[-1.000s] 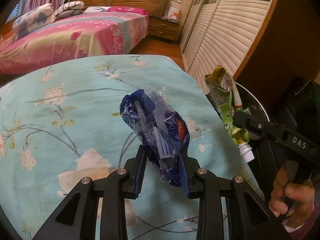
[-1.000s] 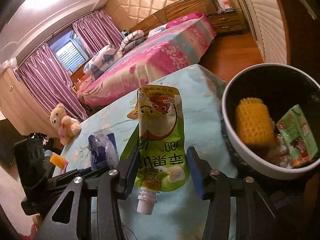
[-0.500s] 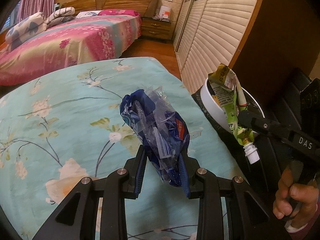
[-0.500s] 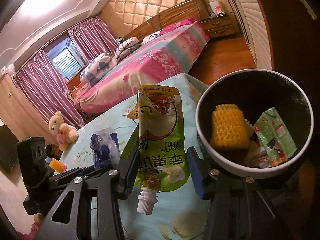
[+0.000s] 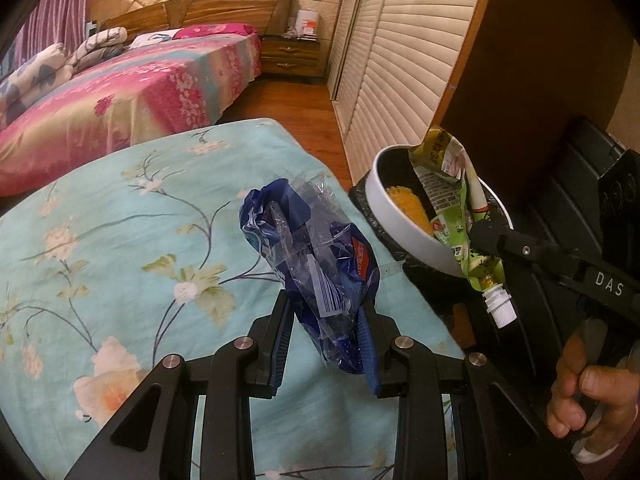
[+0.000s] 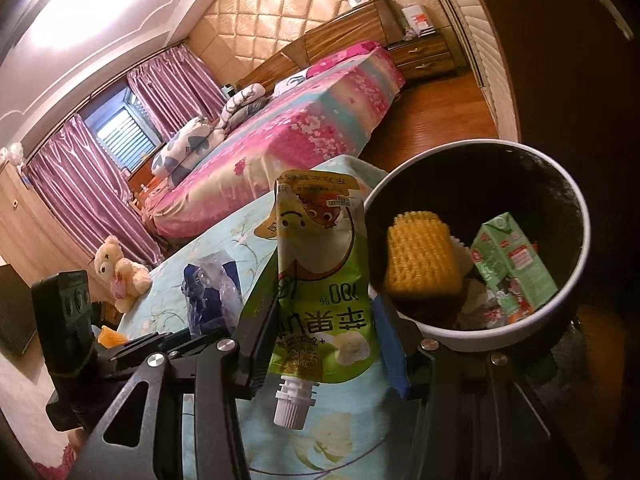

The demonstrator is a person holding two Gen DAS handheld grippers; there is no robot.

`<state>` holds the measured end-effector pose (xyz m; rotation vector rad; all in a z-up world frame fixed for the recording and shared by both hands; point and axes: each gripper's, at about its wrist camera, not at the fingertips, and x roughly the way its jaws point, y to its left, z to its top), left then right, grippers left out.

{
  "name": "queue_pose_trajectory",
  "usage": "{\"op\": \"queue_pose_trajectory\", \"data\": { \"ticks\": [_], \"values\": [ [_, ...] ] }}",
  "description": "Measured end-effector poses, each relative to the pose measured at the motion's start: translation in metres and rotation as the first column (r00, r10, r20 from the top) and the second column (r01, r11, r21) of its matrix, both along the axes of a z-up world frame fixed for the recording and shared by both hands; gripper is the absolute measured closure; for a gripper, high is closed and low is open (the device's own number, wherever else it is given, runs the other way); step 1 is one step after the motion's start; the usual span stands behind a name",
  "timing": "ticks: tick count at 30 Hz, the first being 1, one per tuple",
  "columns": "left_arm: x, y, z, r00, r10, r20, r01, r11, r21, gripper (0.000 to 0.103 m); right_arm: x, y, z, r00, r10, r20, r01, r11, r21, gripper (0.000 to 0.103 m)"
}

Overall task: Collect trash
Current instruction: 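Carry the blue bag and green pouch over the bin with both tools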

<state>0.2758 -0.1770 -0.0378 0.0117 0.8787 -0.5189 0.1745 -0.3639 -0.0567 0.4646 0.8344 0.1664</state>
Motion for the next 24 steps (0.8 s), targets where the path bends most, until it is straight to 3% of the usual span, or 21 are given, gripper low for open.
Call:
{"op": "queue_pose_trajectory", "data": {
  "ticks": [24],
  "values": [
    [0.019, -0.041, 0.003, 0.997, -0.074, 0.007, 0.074, 0.997, 0.01, 0.074, 0.003, -0.035, 0.0, 0.995, -0.098, -0.01, 0.098, 0.995, -0.021, 0.055]
  ]
}}
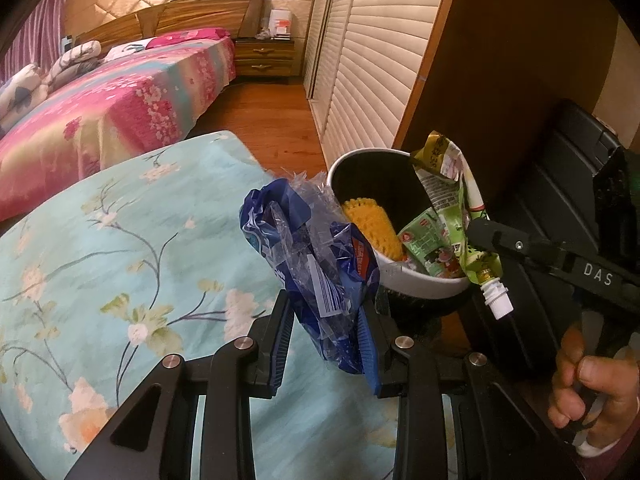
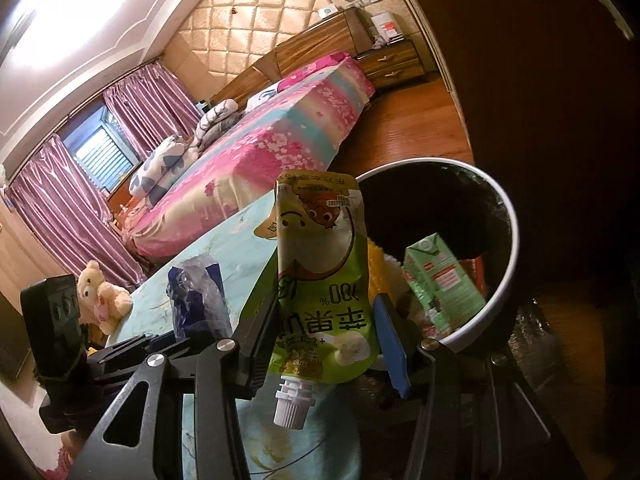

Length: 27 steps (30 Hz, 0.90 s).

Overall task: Collect trash
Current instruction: 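Carry the blue bag and green pouch over the bin with both tools, then lower the blue bag and pouch into the bin and open both tools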

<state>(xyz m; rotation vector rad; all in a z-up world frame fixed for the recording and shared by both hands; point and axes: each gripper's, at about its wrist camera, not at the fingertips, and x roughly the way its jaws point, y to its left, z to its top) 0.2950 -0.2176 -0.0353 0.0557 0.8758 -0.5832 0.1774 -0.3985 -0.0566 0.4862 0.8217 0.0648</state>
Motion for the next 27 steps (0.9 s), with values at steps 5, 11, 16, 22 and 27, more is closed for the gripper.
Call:
{"op": "queue_pose_trajectory", "data": {
  "ticks": [5, 11, 16, 22, 27],
  "values": [
    [0.006, -0.01, -0.001, 1.0, -0.01, -0.005, 0.01, 1.0, -0.002, 0.074, 0.001, -0.003, 0.0, 1.0, -0.016, -0.004, 0.016, 1.0, -0.012, 0.055],
    [0.014, -0.026, -0.002, 1.0, -0.027, -0.006, 0.027, 1.0, 0.003, 0.074, 0.003, -0.009, -0.002, 0.999, -0.04, -0.011, 0.04, 0.999, -0.023, 0.055],
    [0.021, -0.035, -0.003, 0.999, -0.036, -0.008, 0.036, 0.999, 0.008, 0.074, 0.002, -0.012, -0.004, 0.998, -0.057, -0.016, 0.056, 0.998, -0.025, 0.055],
    [0.023, -0.042, -0.004, 0.999, -0.043, -0.008, 0.044, 0.999, 0.017, 0.074, 0.004, -0.016, -0.005, 0.998, -0.067, -0.02, 0.067, 0.998, -0.018, 0.055],
    [0.024, -0.047, -0.004, 0.999, -0.047, -0.007, 0.047, 0.999, 0.026, 0.073, 0.003, -0.018, -0.005, 0.997, -0.072, -0.021, 0.072, 0.997, -0.018, 0.055]
  ]
}}
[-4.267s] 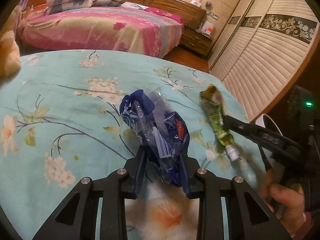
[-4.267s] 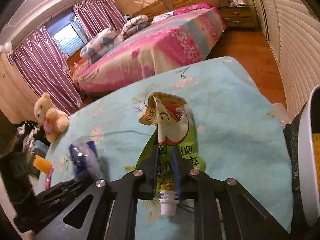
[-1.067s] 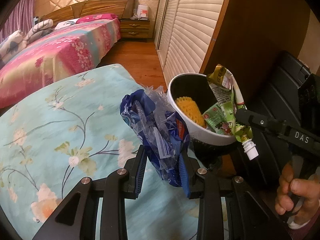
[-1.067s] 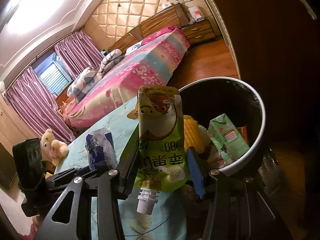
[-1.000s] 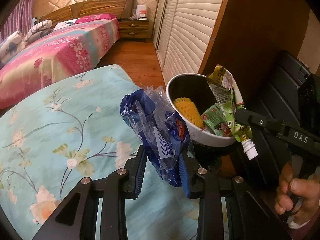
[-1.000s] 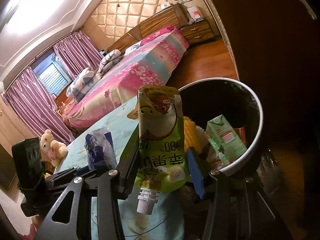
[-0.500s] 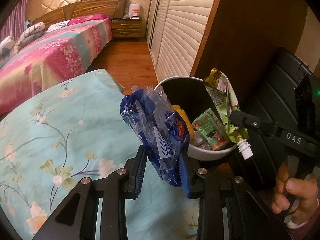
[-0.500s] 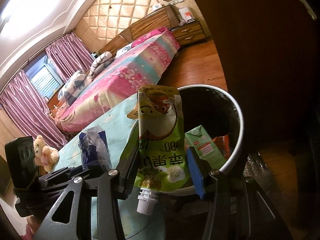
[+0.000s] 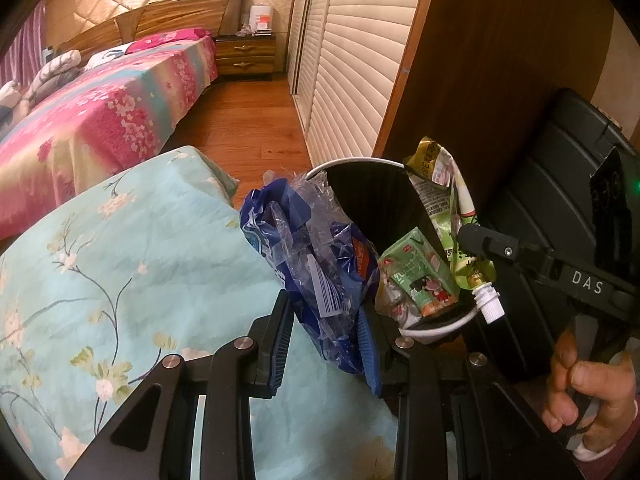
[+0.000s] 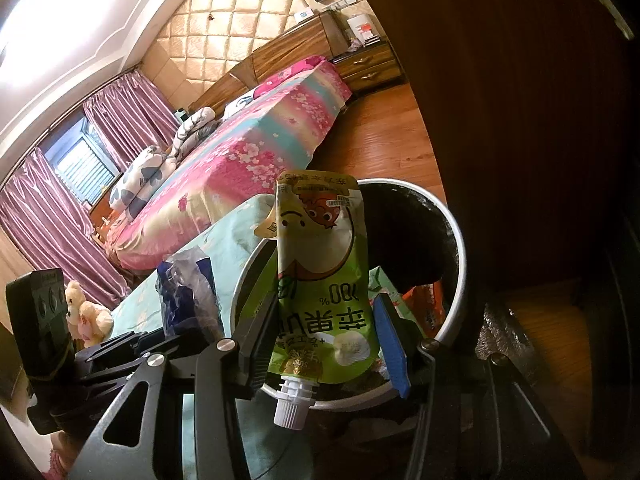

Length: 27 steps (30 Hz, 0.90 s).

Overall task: Collect trash
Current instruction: 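Lower the blue bag and pouch into the bin and open both tools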

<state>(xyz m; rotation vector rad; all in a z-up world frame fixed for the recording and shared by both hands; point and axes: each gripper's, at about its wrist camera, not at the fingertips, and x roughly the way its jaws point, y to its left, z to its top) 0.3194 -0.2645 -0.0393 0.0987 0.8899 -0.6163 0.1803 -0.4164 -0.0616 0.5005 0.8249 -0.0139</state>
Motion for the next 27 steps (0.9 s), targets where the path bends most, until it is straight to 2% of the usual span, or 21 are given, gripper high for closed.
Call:
{"op": "queue_pose_trajectory", "data": {
  "ticks": [27],
  "values": [
    [0.007, -0.015, 0.0, 1.0, -0.019, 0.003, 0.018, 0.999, 0.038, 0.073, 0.004, -0.005, 0.0, 1.0, -0.015, -0.02, 0.015, 1.0, -0.011, 0.055]
  ]
}}
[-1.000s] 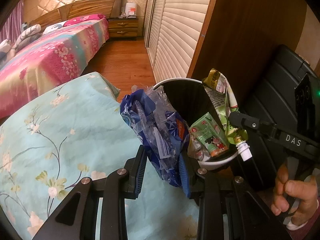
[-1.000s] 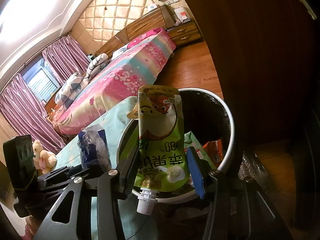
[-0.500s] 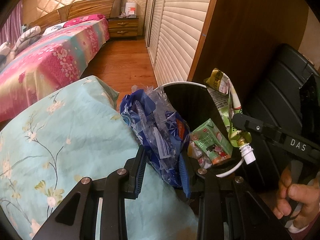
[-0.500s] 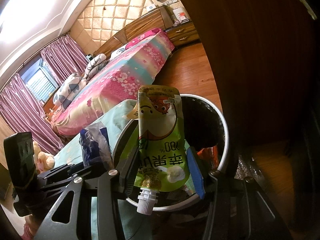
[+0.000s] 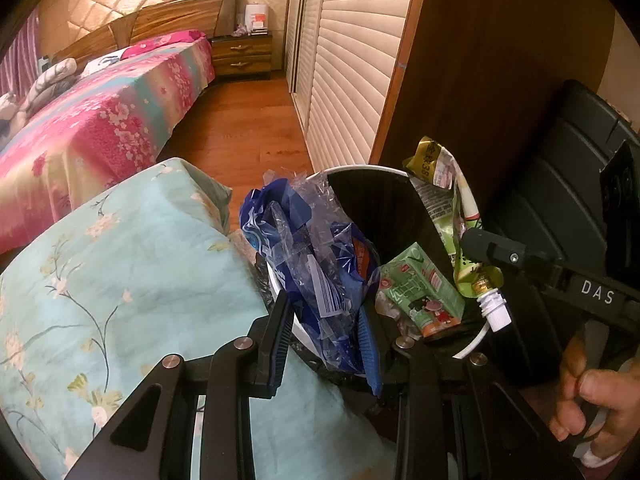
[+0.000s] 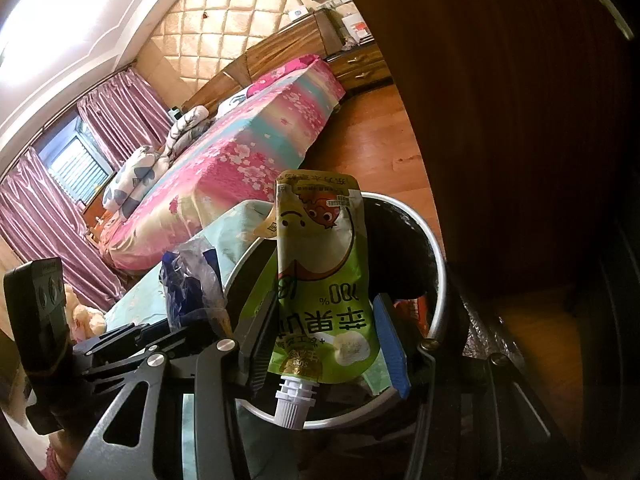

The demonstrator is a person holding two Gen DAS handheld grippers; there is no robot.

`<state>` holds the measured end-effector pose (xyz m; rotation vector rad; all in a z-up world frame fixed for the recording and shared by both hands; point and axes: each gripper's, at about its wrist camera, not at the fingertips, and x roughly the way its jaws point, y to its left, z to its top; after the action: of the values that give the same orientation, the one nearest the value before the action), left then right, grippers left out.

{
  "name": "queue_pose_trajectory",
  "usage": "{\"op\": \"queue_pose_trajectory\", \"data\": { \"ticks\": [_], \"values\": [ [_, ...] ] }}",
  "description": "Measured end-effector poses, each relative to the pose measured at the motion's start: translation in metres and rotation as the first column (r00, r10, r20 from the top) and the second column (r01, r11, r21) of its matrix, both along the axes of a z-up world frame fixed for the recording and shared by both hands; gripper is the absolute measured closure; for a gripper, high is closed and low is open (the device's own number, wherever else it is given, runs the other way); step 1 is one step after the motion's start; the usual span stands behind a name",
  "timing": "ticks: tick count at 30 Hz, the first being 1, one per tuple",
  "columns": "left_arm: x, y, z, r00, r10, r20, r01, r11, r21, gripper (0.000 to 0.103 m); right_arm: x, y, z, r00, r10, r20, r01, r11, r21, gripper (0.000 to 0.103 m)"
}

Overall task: Collect trash
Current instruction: 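Lower the blue bag and pouch into the bin and open both tools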

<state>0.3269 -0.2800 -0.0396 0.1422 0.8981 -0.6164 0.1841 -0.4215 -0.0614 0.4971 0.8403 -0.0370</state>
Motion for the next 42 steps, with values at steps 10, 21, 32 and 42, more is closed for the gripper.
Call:
{"op": "queue_pose_trajectory", "data": {
  "ticks": [10, 21, 32, 42],
  "values": [
    [0.004, -0.008, -0.002, 1.0, -0.005, -0.004, 0.005, 1.0, 0.013, 0.073, 0.001, -0.002, 0.0, 1.0, -0.002, -0.007, 0.002, 1.0, 0.002, 0.055],
    [0.006, -0.012, -0.003, 1.0, -0.007, -0.012, 0.007, 1.0, 0.027, 0.073, 0.002, -0.004, 0.001, 1.0, -0.005, -0.012, 0.005, 1.0, -0.004, 0.055],
    [0.011, -0.018, -0.007, 1.0, -0.008, -0.023, 0.008, 0.999, 0.031, 0.073, 0.004, -0.008, 0.001, 0.999, -0.014, -0.031, 0.014, 1.0, -0.002, 0.055],
    [0.015, -0.021, -0.011, 1.0, -0.012, -0.028, 0.013, 0.999, 0.032, 0.071, 0.012, -0.014, -0.002, 0.998, -0.029, -0.059, 0.03, 0.999, 0.018, 0.054]
  ]
}}
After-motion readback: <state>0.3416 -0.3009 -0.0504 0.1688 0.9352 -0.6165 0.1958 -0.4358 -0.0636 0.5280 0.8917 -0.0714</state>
